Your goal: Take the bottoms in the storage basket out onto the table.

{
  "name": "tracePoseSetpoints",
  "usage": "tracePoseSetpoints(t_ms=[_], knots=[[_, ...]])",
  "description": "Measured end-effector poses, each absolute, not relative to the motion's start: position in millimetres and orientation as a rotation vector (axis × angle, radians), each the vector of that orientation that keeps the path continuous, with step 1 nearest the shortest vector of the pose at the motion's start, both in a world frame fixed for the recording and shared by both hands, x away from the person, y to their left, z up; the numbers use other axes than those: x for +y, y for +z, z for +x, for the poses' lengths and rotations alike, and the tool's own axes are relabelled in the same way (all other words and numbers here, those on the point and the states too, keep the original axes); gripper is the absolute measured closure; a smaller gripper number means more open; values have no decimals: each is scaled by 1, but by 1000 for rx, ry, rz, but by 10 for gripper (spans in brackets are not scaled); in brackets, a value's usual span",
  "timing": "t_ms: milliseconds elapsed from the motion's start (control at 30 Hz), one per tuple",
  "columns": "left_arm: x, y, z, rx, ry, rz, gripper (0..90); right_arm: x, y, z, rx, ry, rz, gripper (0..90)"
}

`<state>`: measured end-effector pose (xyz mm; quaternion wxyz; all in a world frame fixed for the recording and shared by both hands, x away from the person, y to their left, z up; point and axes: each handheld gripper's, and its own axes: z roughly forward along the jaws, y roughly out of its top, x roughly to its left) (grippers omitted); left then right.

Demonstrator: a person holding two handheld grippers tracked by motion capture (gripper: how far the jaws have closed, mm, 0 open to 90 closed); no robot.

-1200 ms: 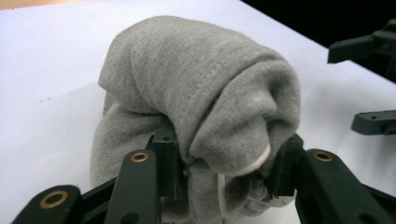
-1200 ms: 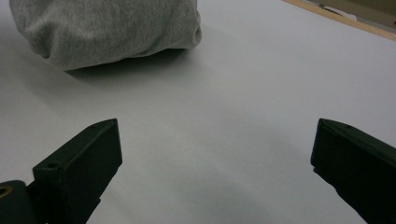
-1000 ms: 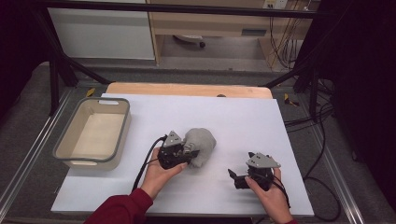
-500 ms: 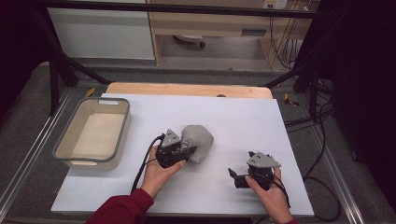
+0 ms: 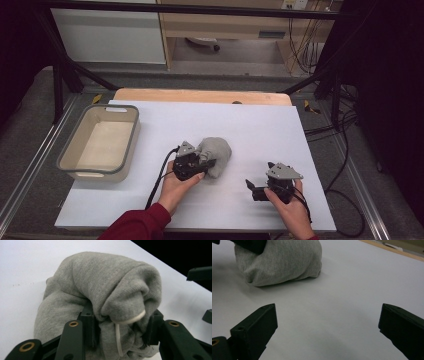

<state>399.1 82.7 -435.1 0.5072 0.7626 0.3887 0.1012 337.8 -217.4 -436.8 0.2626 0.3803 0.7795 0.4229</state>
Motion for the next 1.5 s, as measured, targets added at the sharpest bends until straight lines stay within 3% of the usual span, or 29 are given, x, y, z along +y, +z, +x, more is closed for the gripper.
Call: tracePoseSetpoints(t_ms=[467,767,967,1500], knots=[[81,-437,394,898,329,1847,439,-218,-436,336,2092,1151,1041,21],[77,-433,388,883,334,1851,222,-215,-437,338,2105,1143,1027,23],[75,-430,385,888,338,1847,154,-218,-437,337,2086,1146,1061,23],[86,-411,384,928,333,1787,50,-218,-437,338,2090,1134,1063,24]])
